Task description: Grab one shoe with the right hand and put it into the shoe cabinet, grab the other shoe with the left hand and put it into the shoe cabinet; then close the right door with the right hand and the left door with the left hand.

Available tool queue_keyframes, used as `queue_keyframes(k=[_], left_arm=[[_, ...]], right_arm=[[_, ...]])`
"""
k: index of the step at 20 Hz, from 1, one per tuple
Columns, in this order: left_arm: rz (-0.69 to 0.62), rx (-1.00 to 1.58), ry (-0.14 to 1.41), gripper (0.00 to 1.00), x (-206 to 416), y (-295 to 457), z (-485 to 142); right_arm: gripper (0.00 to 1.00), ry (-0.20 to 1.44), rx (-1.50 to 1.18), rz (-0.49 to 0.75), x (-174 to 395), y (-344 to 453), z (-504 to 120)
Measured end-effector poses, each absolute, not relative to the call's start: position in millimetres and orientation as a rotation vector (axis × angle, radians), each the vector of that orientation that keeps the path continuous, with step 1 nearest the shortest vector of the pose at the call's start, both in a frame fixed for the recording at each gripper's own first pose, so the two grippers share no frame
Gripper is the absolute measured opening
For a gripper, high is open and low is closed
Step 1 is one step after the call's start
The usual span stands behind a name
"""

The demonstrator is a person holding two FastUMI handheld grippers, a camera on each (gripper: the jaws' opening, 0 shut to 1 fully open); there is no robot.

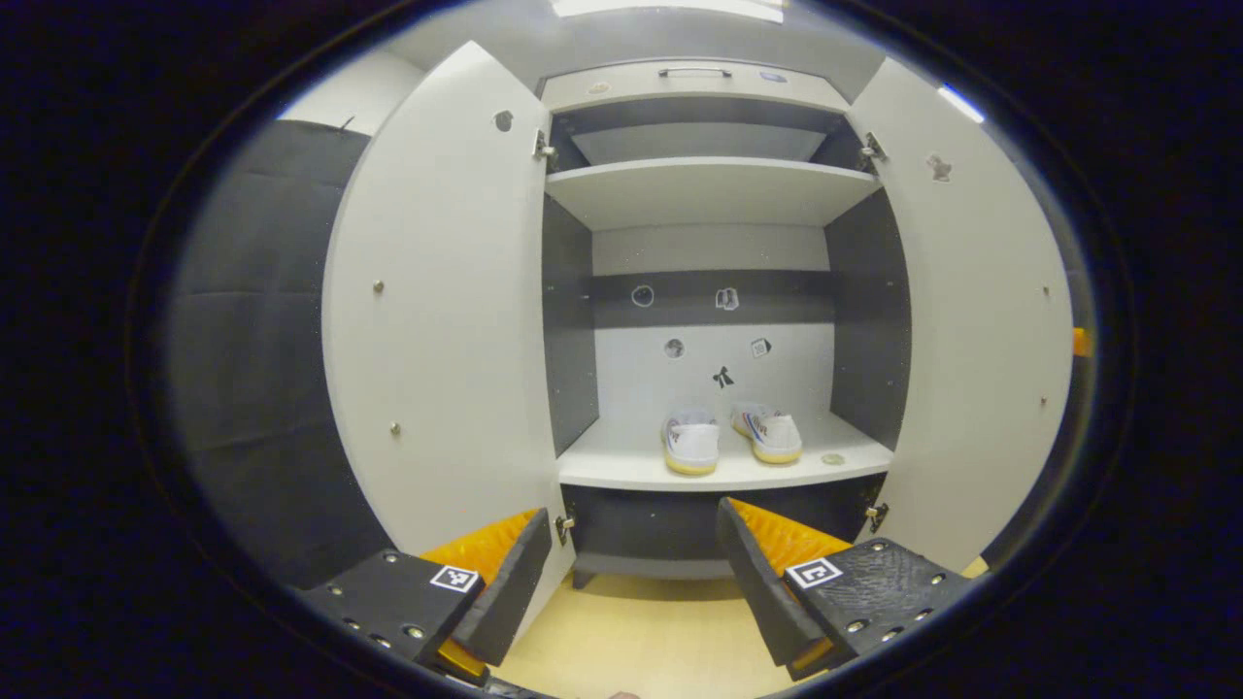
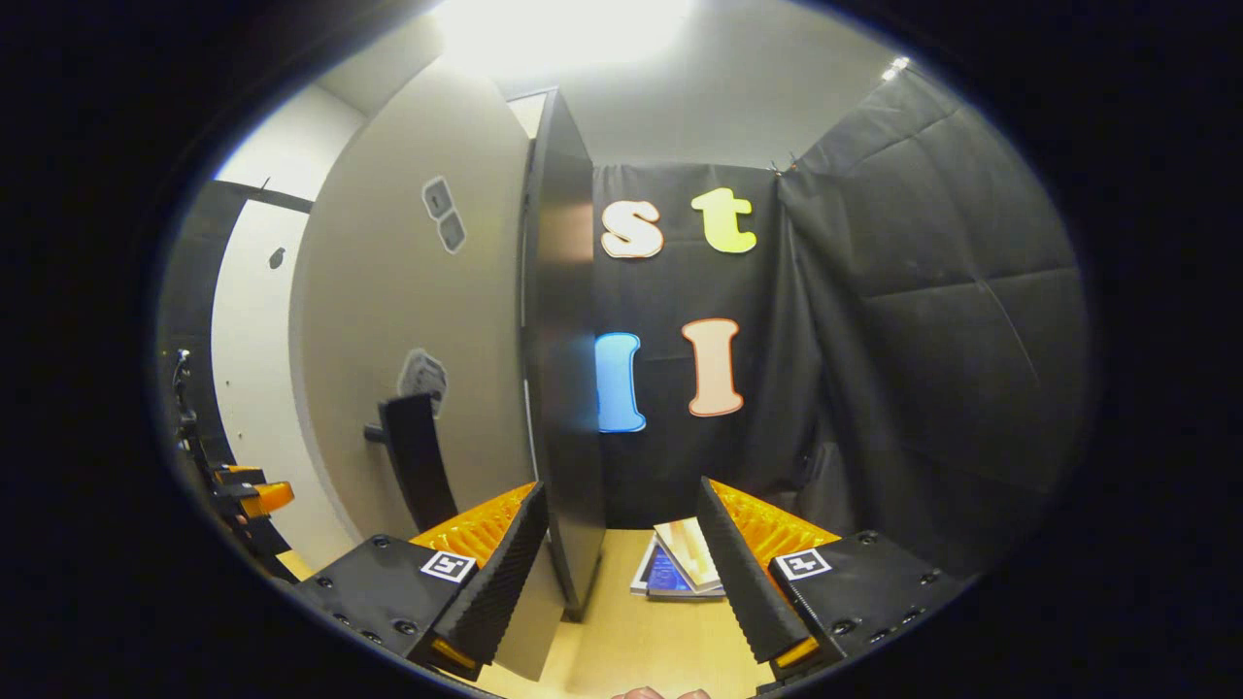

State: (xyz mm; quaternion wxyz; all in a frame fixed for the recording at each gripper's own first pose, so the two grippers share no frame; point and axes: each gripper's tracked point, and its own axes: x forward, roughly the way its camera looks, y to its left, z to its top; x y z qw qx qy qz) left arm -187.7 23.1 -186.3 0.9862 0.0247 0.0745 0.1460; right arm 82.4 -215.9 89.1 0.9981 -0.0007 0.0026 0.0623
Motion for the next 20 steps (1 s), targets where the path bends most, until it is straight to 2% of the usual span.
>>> queue_keyframes(k=[2, 4, 5, 8, 9, 10, 12, 15, 20], left_arm=[[0.281, 0.03, 0.159, 0.98, -190.6, 29.3, -189.0], [0.278, 0.029, 0.169, 1.0, -195.5, 38.1, -191.6], [0.276, 0.027, 0.173, 0.98, -200.1, 46.2, -194.1], [0.245, 0.002, 0.167, 1.0, -207.7, 59.5, -196.0], [0.227, -0.001, 0.167, 0.98, -207.2, 62.4, -197.5], [0.216, 0.002, 0.171, 0.98, -208.1, 65.1, -199.1], [0.201, 0.008, 0.168, 0.98, -210.3, 72.7, -200.1], [0.174, -0.013, 0.168, 1.0, -214.8, 77.6, -205.5], [0.157, -0.056, 0.171, 0.98, -229.7, 88.9, -212.6]], right_arm=[[0.93, 0.016, -0.019, 0.138, 75.5, -202.7, 91.2], [0.94, 0.02, -0.04, 0.083, 70.0, -205.9, 95.8], [0.92, 0.021, -0.045, 0.052, 71.1, -204.4, 93.9], [0.89, 0.04, -0.024, 0.001, 66.8, -195.0, 90.7], [0.93, 0.041, -0.018, -0.015, 64.3, -191.5, 91.2], [0.89, 0.04, -0.018, -0.027, 62.1, -186.1, 92.0], [0.89, 0.047, -0.017, -0.044, 57.8, -173.7, 90.6], [0.89, 0.045, -0.012, -0.032, 54.0, -144.2, 89.9], [0.89, 0.047, -0.024, 0.006, 55.2, -101.8, 87.6]])
